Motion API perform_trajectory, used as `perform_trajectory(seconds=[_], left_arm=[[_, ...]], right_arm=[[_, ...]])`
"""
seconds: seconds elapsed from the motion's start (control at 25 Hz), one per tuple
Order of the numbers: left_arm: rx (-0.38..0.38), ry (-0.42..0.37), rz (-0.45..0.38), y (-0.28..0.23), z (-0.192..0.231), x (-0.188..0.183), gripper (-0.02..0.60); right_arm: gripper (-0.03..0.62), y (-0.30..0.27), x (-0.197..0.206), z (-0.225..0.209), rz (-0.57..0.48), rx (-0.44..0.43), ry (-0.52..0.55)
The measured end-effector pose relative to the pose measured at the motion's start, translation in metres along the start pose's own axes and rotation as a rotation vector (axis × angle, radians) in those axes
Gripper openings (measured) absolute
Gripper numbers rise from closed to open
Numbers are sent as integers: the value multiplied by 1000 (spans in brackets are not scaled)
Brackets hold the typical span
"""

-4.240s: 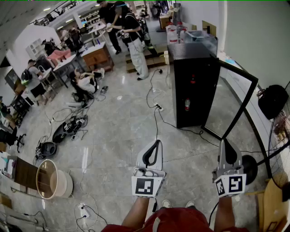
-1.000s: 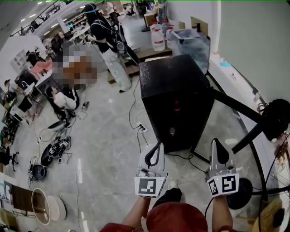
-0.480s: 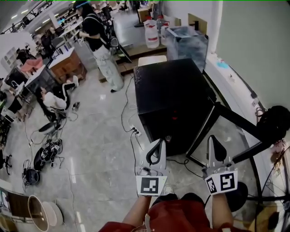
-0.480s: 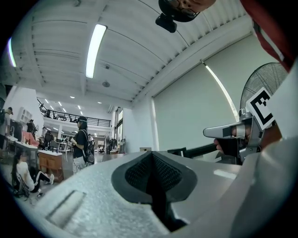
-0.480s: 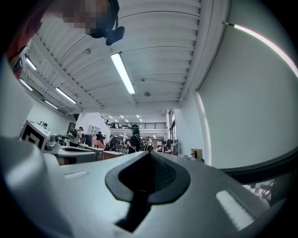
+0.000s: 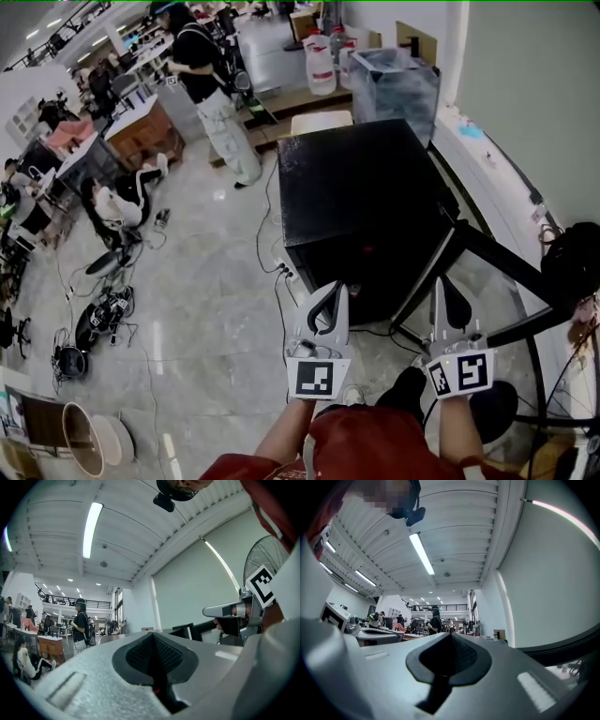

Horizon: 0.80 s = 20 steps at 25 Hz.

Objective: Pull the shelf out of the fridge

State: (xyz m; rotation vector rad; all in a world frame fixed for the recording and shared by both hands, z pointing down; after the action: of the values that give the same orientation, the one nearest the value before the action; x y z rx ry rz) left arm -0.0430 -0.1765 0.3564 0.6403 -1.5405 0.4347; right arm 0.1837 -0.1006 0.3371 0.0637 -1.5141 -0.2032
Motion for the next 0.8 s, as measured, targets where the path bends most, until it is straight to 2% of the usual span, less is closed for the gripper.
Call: perform_trajectory(seconds=[0.32, 0.48, 0.64, 0.8], left_arm=[[-8, -5, 22, -23, -7, 11, 2], [-13, 2, 47, -34, -12, 18, 2], [-5, 47, 49, -42, -13, 33, 3], [-34, 94, 73, -51, -15, 56, 3]], right_arm=[[-2, -13, 7, -20, 3, -21, -44], [-2, -21, 11, -27, 12, -39, -28], [-2, -27, 18, -30, 17, -40, -51], [-2, -30, 30, -36, 28, -49, -67]])
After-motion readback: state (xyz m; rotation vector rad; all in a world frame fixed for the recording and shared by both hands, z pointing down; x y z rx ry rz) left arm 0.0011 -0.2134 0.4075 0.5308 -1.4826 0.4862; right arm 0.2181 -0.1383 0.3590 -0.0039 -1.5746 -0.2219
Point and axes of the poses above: the fingertips, and each gripper's own axes: y backward along the fingers, z to its left, x out of its underside, the point moved 9 cm from there along y, backward along the fingers, and after that the axes turned 2 degrees about y, right-handed, at the moved point
